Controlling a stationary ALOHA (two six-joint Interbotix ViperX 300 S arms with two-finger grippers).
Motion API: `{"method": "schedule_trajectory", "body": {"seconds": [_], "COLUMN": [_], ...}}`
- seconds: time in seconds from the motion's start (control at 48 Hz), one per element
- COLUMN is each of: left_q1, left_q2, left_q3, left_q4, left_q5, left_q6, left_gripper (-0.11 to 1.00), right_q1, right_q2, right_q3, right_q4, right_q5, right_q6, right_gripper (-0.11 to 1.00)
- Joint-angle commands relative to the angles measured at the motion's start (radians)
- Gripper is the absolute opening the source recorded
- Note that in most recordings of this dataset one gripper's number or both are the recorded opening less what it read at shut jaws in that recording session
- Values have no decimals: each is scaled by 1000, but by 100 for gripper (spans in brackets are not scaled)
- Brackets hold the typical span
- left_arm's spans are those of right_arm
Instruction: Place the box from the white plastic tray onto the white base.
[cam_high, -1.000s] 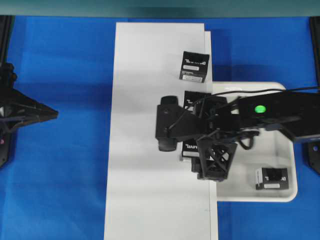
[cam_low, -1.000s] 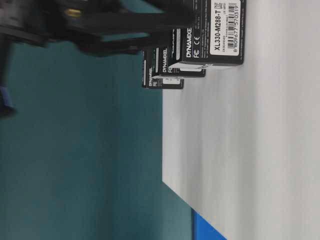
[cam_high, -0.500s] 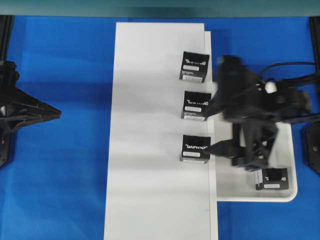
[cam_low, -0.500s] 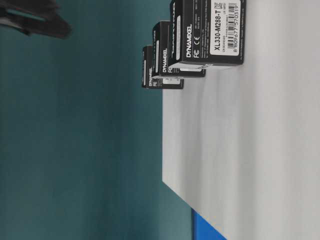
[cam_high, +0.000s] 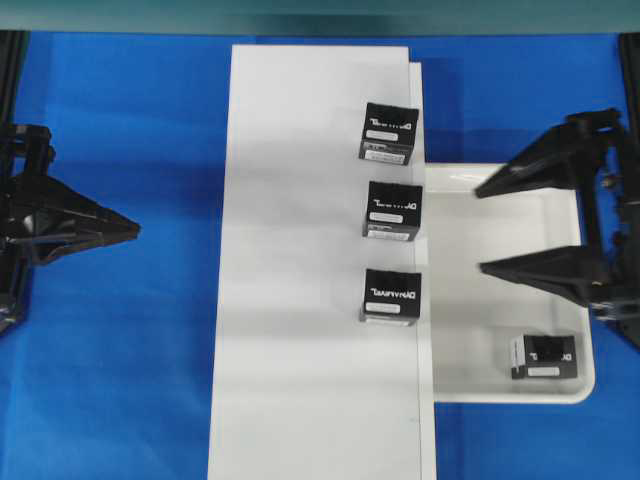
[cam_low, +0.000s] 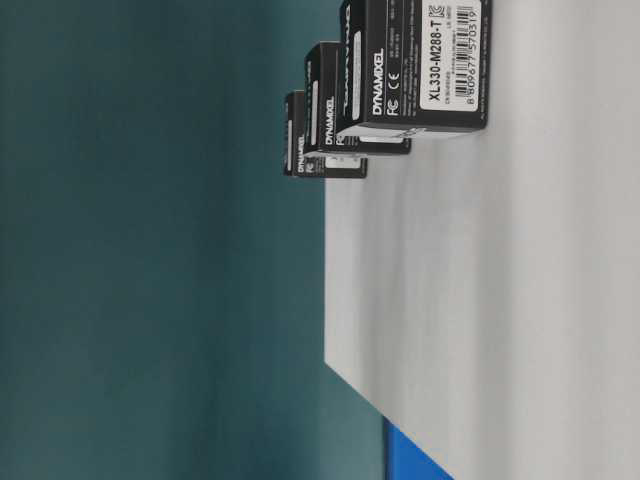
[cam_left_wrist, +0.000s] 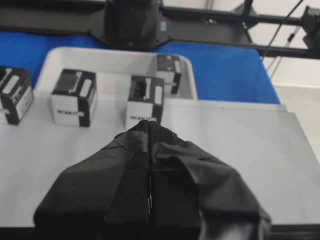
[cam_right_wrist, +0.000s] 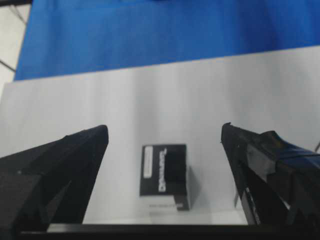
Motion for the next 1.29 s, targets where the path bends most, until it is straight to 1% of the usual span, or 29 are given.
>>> {"method": "schedule_trajectory", "body": {"seconds": [0.0,0.25,0.438,0.521,0.75,1.271], "left_q1": [0,-5,-5,-3,-8,-8], "left_q2": [2,-3,-11,-18,-38,-38], "left_q3": [-26,-29,-29,-29,-29,-25], "left_q4": [3,3,3,3,3,3], "left_q5": [-11,-11,-11,-8,-9,3], "left_q6": [-2,-3,-2,11,6,3], "left_gripper": [-7,-7,-7,-7,-7,-7], "right_q1": [-9,-32,-32,-32,-32,-32], "right_q2": [-44,-161,-216,-232,-249,-284], "right_q3": [12,49,86,97,121,135], "right_q4": [0,0,0,0,0,0], "right_q5": [9,60,63,63,61,63], "right_q6": [-3,-2,-2,0,-2,0], "right_gripper": [97,96,96,96,96,96]}}
